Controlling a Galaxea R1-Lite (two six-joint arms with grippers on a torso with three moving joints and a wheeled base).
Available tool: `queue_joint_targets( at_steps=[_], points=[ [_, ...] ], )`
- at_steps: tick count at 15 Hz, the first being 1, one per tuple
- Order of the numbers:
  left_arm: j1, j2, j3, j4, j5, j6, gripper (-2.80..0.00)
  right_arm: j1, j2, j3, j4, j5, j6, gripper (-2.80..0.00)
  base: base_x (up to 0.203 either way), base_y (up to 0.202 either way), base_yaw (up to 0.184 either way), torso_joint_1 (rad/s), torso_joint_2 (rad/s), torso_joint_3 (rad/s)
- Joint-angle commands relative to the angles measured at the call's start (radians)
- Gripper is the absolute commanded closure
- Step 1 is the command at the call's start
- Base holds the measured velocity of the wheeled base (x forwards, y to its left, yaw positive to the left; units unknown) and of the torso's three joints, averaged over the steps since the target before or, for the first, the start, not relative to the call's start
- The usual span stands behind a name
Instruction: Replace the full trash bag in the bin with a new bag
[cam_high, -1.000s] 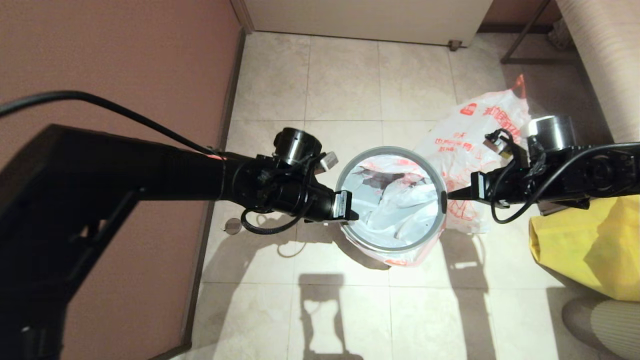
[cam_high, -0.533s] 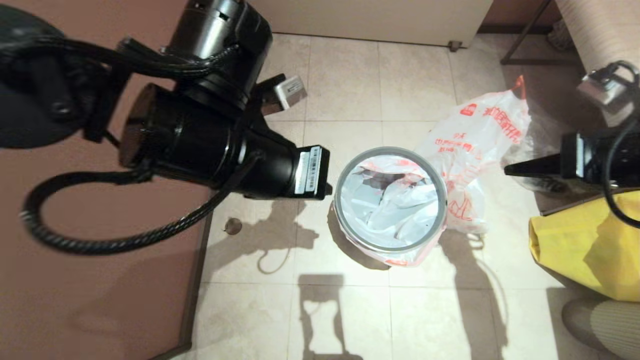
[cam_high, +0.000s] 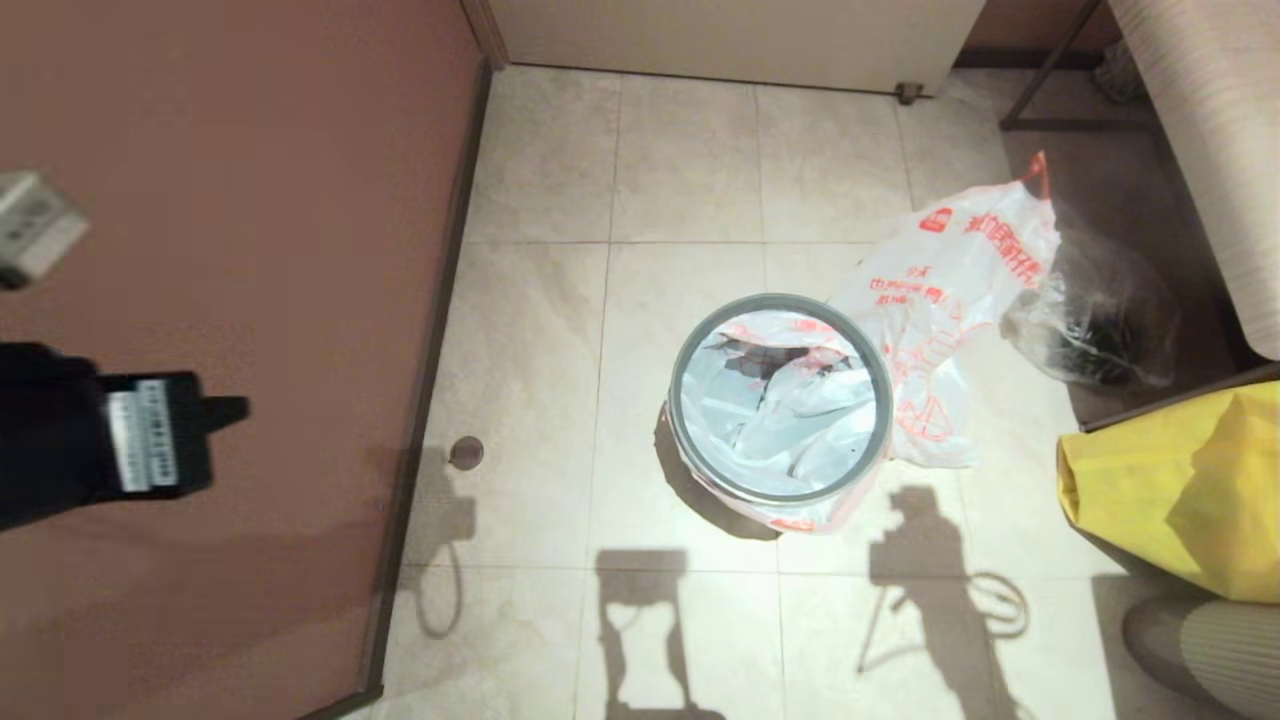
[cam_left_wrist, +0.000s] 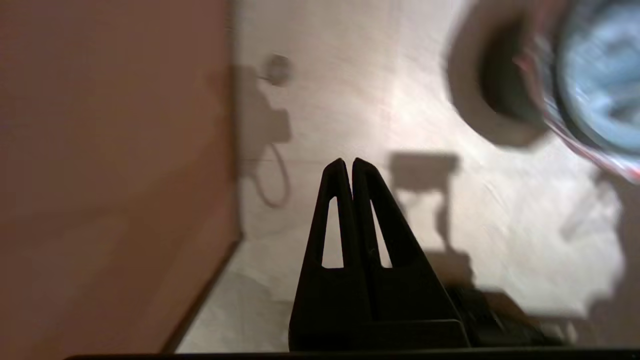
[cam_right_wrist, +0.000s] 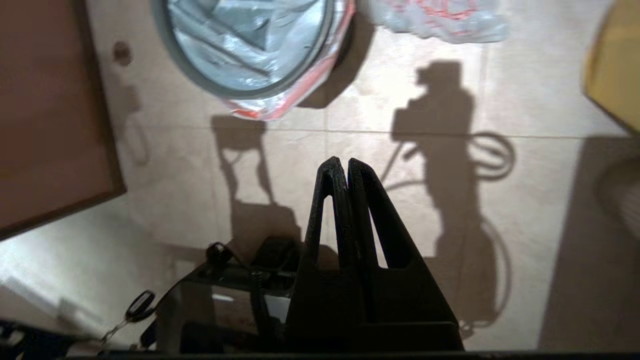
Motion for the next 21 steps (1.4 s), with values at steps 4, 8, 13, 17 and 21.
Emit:
queue_joint_targets(
  at_steps=[4,8,13,17,21],
  points=[
    [0.297,-0.219,0.208,-0.179,0.048,0.023,0.00,0.002,-0.141,0.026,0.117,-0.039,0.001,0.00,0.000,0.000,0.000,0.000,0.00,0.000],
    [0.355,-0.306,0.311,-0.224,0.091,0.027,0.00,-0.018,-0.208,0.021,0.136,-0.089,-0.003,0.00,0.000,0.000,0.000,0.000,0.00,0.000],
    [0.465,-0.411,0.330,-0.226,0.108,0.026,0.00,-0.023,-0.278,0.010,0.204,-0.091,-0.003,0.00,0.000,0.000,0.000,0.000,0.00,0.000],
    [0.570,-0.509,0.373,-0.227,0.107,0.023,0.00,-0.018,-0.351,0.035,0.228,-0.089,-0.001,0.00,0.000,0.000,0.000,0.000,0.00,0.000],
    [0.686,-0.664,0.447,-0.221,0.085,0.030,0.00,-0.017,-0.434,0.073,0.244,-0.087,-0.001,0.00,0.000,0.000,0.000,0.000,0.00,0.000]
  ],
)
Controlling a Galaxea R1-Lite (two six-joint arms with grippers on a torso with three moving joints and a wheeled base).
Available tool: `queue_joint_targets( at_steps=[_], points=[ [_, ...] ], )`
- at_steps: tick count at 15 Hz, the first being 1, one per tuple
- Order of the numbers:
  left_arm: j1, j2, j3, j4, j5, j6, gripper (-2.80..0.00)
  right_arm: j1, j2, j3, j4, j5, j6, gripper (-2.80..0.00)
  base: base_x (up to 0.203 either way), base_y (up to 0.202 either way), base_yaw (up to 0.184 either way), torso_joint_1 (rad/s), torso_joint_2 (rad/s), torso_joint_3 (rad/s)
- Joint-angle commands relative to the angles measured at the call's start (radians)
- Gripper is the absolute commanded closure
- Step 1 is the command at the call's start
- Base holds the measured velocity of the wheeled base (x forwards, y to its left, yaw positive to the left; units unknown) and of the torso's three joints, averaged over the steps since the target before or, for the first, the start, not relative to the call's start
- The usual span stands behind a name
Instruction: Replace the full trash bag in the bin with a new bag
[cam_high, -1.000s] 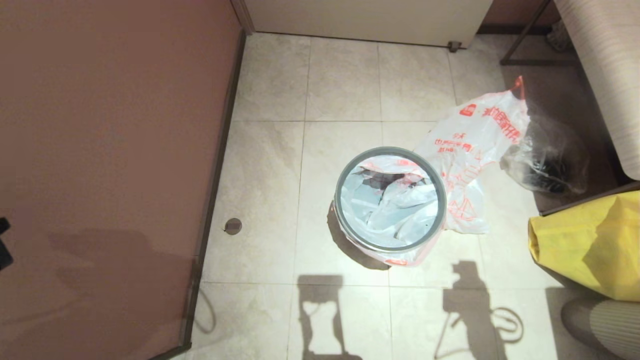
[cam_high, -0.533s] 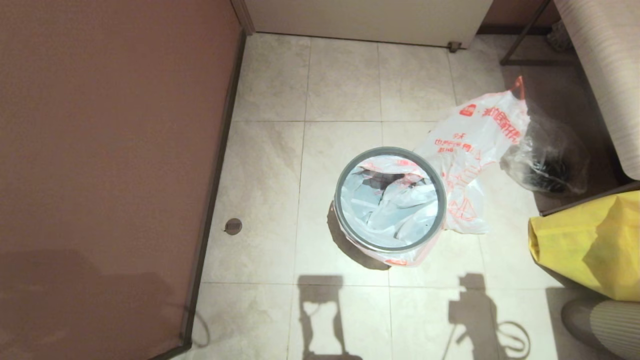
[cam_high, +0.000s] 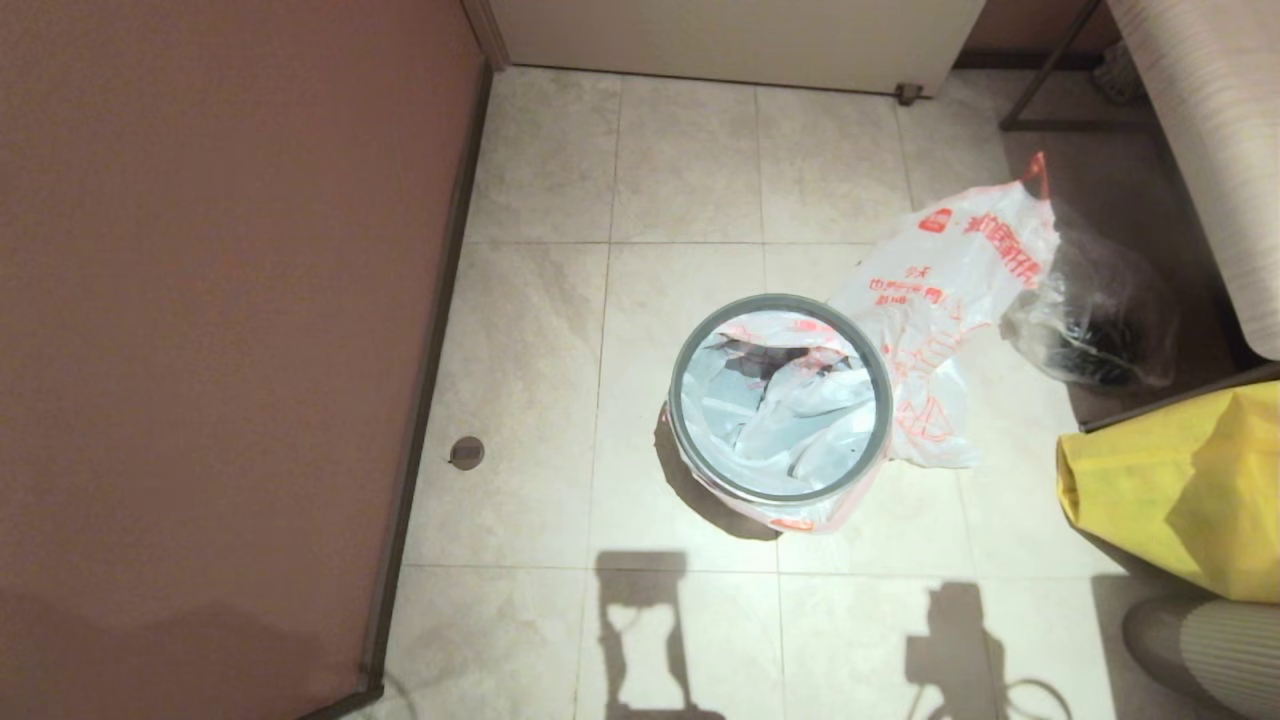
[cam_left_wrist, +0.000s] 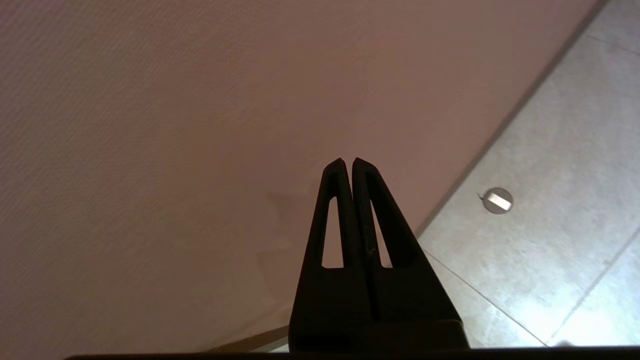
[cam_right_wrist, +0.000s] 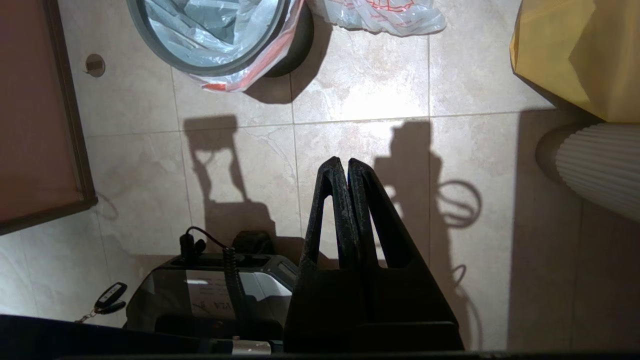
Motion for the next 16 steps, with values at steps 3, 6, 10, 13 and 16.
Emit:
queue_joint_targets(
  at_steps=[3,6,10,13,16],
  points=[
    [0.103,-0.182,0.091,0.006,-0.061,0.022,0.00,0.006,-0.099,0.028,0.073,-0.002,-0.013,0.00,0.000,0.000,0.000,0.000,0.00,0.000],
    [0.124,-0.200,0.115,0.000,-0.051,0.016,0.00,0.001,-0.139,0.039,0.103,-0.030,-0.040,0.00,0.000,0.000,0.000,0.000,0.00,0.000],
    [0.124,-0.200,0.130,-0.003,-0.061,0.009,0.00,-0.013,-0.171,0.048,0.106,-0.034,-0.052,0.00,0.000,0.000,0.000,0.000,0.00,0.000],
    [0.124,-0.200,0.178,-0.039,-0.184,-0.031,0.00,-0.026,-0.196,0.055,0.134,-0.050,-0.049,0.00,0.000,0.000,0.000,0.000,0.00,0.000],
    [0.124,-0.200,0.251,-0.185,-0.361,-0.030,0.00,-0.026,-0.196,0.085,0.107,-0.049,-0.052,0.00,0.000,0.000,0.000,0.000,0.00,0.000]
  ],
)
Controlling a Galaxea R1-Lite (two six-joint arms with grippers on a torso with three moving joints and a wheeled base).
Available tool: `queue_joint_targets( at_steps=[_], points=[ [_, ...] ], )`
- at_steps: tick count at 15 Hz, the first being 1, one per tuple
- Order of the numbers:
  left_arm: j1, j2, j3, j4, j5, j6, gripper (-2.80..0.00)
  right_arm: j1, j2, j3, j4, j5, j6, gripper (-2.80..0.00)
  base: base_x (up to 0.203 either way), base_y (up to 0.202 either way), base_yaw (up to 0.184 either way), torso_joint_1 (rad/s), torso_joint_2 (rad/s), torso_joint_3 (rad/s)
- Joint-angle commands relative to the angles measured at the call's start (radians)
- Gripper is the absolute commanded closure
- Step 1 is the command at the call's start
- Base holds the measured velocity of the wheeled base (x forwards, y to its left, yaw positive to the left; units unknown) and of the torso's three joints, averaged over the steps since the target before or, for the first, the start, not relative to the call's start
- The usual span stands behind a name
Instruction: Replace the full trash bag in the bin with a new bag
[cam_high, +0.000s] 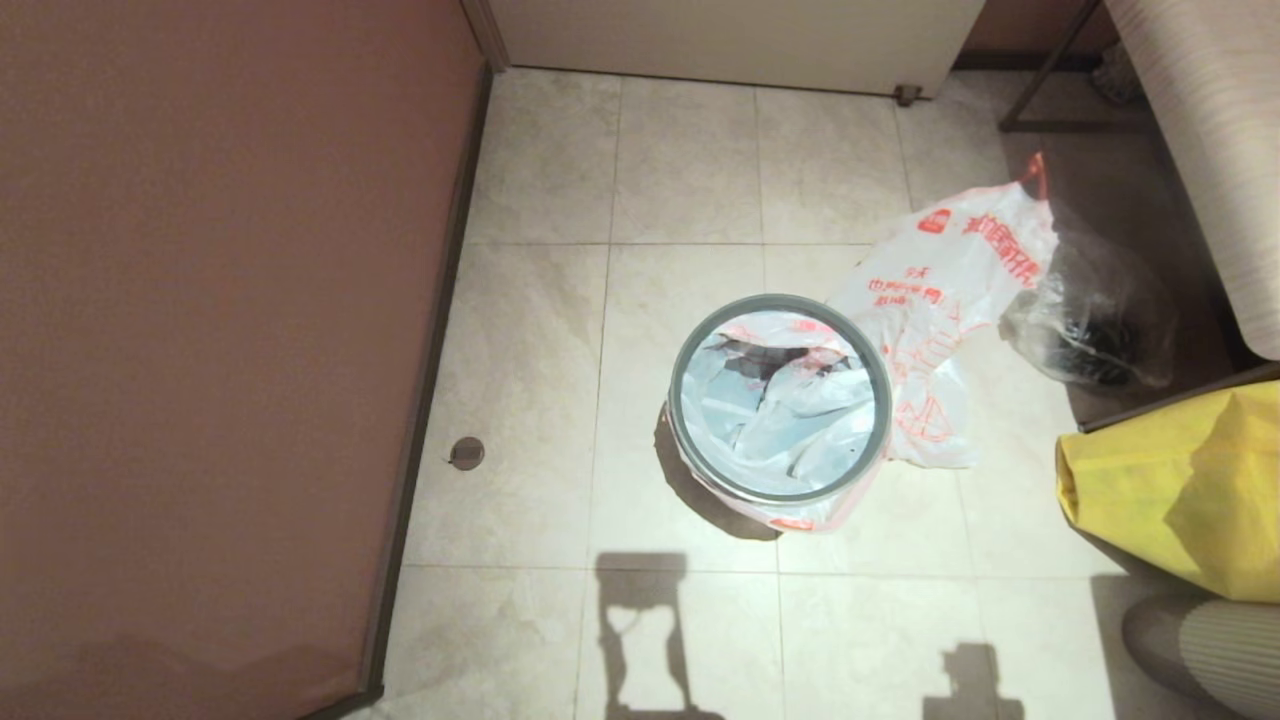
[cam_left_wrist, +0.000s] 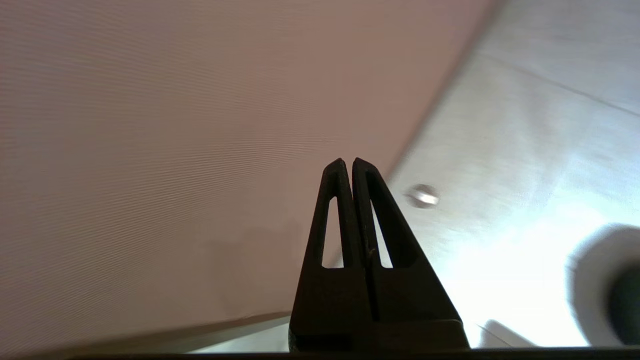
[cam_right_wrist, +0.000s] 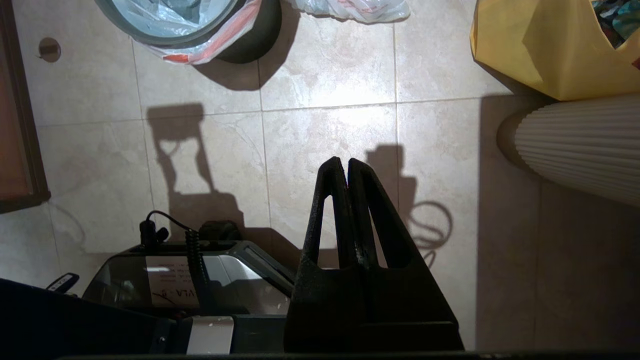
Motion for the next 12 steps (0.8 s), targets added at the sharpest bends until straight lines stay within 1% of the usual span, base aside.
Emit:
queue_joint_targets(
  at_steps=[1,2,3,5,7,8,10,12],
  points=[
    [0.000,0.004,0.030,-0.039,-0.084,0.000,0.00,0.007,0.006,0.026,-0.029,0.000,0.001,0.00,0.000,0.000,0.000,0.000,0.00,0.000],
    [0.000,0.004,0.028,-0.047,-0.135,0.002,0.00,0.021,0.013,0.051,-0.069,-0.002,0.002,0.00,0.000,0.000,0.000,0.000,0.00,0.000],
    [-0.009,0.005,0.005,-0.038,-0.159,0.002,0.00,0.047,0.019,0.079,-0.104,-0.002,-0.001,0.00,0.000,0.000,0.000,0.000,0.00,0.000],
    [-0.057,0.006,-0.032,0.012,-0.180,0.004,0.00,0.070,0.022,0.107,-0.119,-0.002,-0.048,0.00,0.000,0.000,0.000,0.000,0.00,0.000],
    [-0.111,0.006,-0.068,0.077,-0.188,0.006,0.00,0.100,0.019,0.121,-0.119,-0.016,-0.056,0.00,0.000,0.000,0.000,0.000,0.00,0.000],
    [-0.120,0.006,-0.070,0.091,-0.195,0.008,0.00,0.112,0.012,0.122,-0.116,-0.030,-0.056,0.00,0.000,0.000,0.000,0.000,0.00,0.000],
    [-0.183,0.003,-0.067,0.111,-0.197,0.022,0.00,0.101,0.000,0.125,-0.113,-0.040,-0.047,0.00,0.000,0.000,0.000,0.000,0.00,0.000],
    [-0.268,-0.029,-0.064,0.172,-0.181,0.033,0.00,0.080,-0.001,0.142,-0.117,-0.039,-0.022,0.00,0.000,0.000,0.000,0.000,0.00,0.000]
  ],
)
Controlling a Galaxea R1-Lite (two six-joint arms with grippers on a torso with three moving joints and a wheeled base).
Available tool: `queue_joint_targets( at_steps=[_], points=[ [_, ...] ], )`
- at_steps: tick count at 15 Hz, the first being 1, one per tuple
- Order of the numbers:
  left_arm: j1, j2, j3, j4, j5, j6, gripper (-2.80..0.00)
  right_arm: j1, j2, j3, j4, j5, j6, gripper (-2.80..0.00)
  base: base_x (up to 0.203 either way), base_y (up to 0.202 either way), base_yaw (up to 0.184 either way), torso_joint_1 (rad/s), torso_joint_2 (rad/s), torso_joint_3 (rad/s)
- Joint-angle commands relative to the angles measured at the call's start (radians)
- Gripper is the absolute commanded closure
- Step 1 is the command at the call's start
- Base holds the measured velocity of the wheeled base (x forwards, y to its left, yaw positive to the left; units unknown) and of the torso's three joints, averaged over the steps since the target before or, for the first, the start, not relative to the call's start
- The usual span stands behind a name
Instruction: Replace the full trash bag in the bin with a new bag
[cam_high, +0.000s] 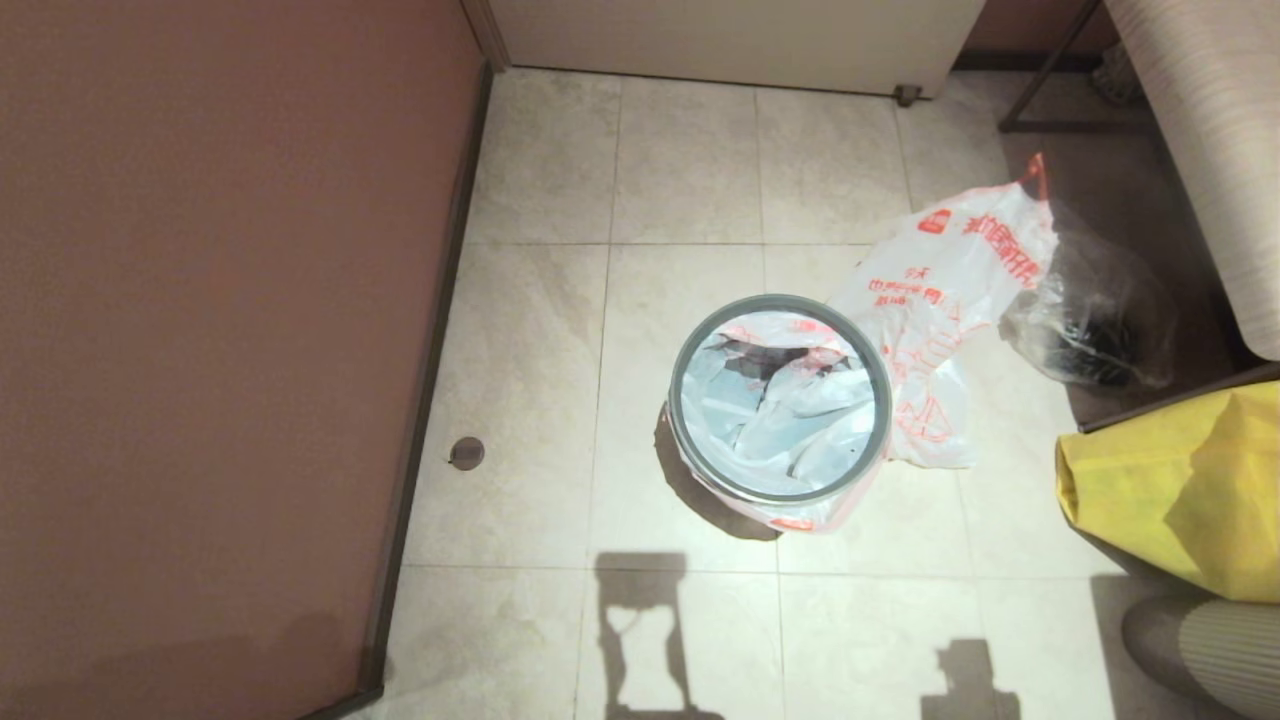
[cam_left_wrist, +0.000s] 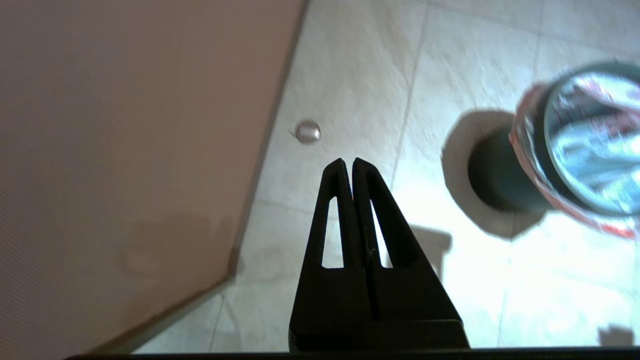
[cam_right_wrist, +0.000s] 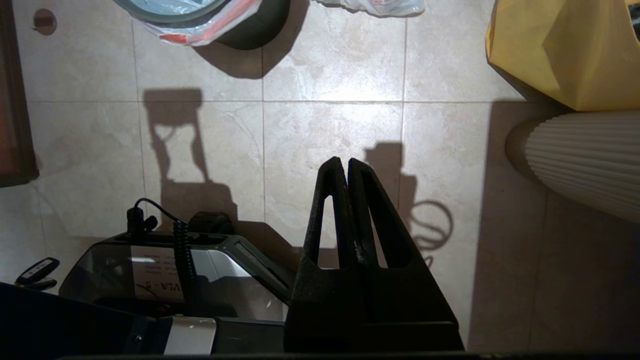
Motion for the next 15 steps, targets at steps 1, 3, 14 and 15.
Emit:
queue_joint_targets(
  at_steps=[1,3,14,15],
  points=[
    [-0.044,-0.026,0.016,0.026,0.009,0.000,0.00,-0.005,-0.001,0.012,0.001,-0.003,0.000,0.00,0.000,0.000,0.000,0.000,0.00,0.000],
    [-0.045,-0.053,0.090,0.015,0.018,-0.001,0.00,-0.012,-0.001,0.011,0.002,-0.020,0.000,0.00,0.000,0.000,0.000,0.000,0.00,0.000],
    [-0.042,-0.079,0.378,-0.312,0.017,0.057,0.00,-0.177,-0.241,0.324,-0.337,-0.049,-0.014,0.00,0.000,0.000,0.000,0.000,0.00,0.000],
    [-0.041,-0.095,0.400,-0.315,0.016,0.092,0.00,-0.176,-0.271,0.359,-0.372,-0.036,-0.057,0.00,0.000,0.000,0.000,0.000,0.00,0.000]
  ],
)
